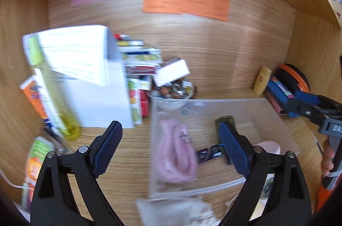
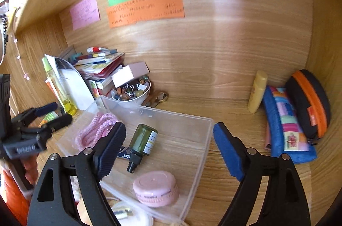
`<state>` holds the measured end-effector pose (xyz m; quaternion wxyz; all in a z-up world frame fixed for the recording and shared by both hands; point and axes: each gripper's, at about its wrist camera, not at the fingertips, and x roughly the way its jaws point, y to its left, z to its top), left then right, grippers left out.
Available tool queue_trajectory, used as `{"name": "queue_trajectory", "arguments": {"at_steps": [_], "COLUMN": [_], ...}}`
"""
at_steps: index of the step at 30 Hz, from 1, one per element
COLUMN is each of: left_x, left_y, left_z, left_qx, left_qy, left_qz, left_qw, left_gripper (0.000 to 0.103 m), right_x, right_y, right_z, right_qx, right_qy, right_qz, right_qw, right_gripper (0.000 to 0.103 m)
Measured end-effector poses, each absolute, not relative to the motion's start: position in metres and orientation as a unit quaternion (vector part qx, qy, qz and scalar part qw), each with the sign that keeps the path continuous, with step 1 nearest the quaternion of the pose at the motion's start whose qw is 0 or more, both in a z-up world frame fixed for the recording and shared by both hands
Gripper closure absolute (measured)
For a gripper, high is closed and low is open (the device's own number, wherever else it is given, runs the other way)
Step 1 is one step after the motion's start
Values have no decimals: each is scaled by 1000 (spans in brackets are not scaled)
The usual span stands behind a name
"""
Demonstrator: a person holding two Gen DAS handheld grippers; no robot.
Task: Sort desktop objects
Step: 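Withdraw both tools back toward the desk items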
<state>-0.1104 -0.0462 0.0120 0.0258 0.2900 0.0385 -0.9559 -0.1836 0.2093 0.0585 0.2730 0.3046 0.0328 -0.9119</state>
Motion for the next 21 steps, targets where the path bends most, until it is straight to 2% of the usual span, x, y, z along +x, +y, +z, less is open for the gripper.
{"name": "queue_trajectory", "arguments": {"at_steps": [8,21], "left_x": [-65,-48], "left_y": [-66,-39], "left_z": [5,-50], "left_qx": [296,379], "left_qy": [22,-1], "left_qz": [-954,-925], "left_qw": [48,26], "left_gripper": [6,6], "right_x": [-146,-97], "right_y": [235,251], "right_z": [51,15], "right_qx": [292,309], "right_qy": [56,133], "right_qz": [-917,-906], "right_qw": [267,258], "right_gripper": [18,18]}}
